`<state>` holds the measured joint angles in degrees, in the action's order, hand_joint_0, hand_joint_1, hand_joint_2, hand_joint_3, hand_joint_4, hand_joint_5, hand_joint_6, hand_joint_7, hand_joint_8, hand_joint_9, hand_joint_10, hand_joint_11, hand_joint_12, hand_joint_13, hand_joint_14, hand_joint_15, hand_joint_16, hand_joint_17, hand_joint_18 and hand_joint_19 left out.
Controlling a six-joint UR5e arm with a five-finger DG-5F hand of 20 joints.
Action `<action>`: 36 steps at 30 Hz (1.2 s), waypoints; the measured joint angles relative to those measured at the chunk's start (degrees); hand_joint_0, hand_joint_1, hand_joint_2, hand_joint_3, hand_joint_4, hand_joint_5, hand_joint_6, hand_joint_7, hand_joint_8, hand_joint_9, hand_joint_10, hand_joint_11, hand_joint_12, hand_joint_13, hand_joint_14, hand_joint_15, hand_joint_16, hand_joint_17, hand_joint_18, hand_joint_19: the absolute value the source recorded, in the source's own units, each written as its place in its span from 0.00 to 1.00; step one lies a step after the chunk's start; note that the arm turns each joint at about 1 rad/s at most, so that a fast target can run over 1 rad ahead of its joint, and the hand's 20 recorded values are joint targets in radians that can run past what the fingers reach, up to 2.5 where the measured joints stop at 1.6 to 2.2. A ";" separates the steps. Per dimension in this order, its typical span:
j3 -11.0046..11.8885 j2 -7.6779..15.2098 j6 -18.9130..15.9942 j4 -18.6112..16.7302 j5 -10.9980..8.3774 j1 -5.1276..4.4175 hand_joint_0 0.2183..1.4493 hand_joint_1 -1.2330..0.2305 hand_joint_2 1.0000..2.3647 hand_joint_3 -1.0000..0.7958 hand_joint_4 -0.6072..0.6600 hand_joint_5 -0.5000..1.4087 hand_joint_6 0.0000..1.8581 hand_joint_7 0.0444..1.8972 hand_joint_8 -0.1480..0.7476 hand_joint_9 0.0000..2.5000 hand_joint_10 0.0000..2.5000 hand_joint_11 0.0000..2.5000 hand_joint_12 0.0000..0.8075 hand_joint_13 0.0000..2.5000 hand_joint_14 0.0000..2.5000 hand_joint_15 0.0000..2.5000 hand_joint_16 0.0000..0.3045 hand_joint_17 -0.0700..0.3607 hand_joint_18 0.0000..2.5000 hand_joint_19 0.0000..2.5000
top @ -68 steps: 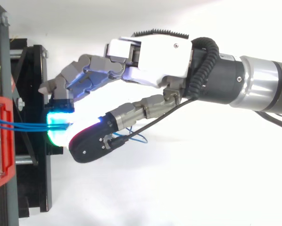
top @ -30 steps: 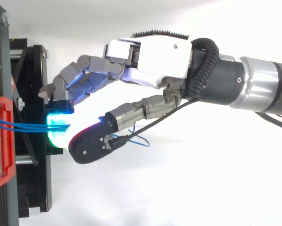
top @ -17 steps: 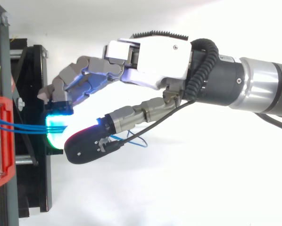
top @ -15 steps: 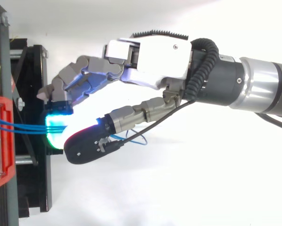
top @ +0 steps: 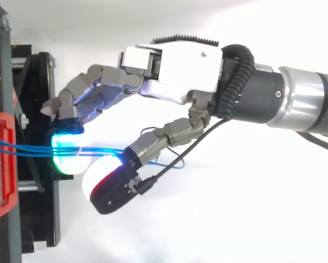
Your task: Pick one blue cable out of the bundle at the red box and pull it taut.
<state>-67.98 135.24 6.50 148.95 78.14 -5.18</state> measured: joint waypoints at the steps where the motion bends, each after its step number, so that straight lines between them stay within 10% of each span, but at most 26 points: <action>1: 0.04 0.00 0.00 0.01 0.00 0.00 0.16 0.32 0.00 0.28 0.69 0.18 0.48 0.45 0.62 0.29 0.00 0.15 0.54 0.14 0.00 0.05 0.22 0.51 0.18 0.04; 7: 0.34 -0.02 0.07 0.02 0.02 0.00 0.23 0.47 0.00 0.28 0.64 0.19 0.46 0.49 0.59 0.30 0.00 0.15 0.49 0.14 0.00 0.05 0.20 0.47 0.15 0.06; 18: 0.63 0.02 0.14 0.02 0.09 0.00 0.31 0.35 0.01 0.48 0.63 0.18 0.50 0.50 0.61 0.29 0.00 0.15 0.50 0.16 0.00 0.05 0.20 0.49 0.17 0.05; 36: 1.00 0.02 0.18 0.37 0.09 0.02 0.44 0.12 0.01 0.35 0.60 0.18 0.49 0.51 0.53 0.27 0.00 0.15 0.46 0.15 0.00 0.03 0.18 0.46 0.19 0.00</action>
<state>-66.97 135.26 6.68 149.32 78.22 -5.16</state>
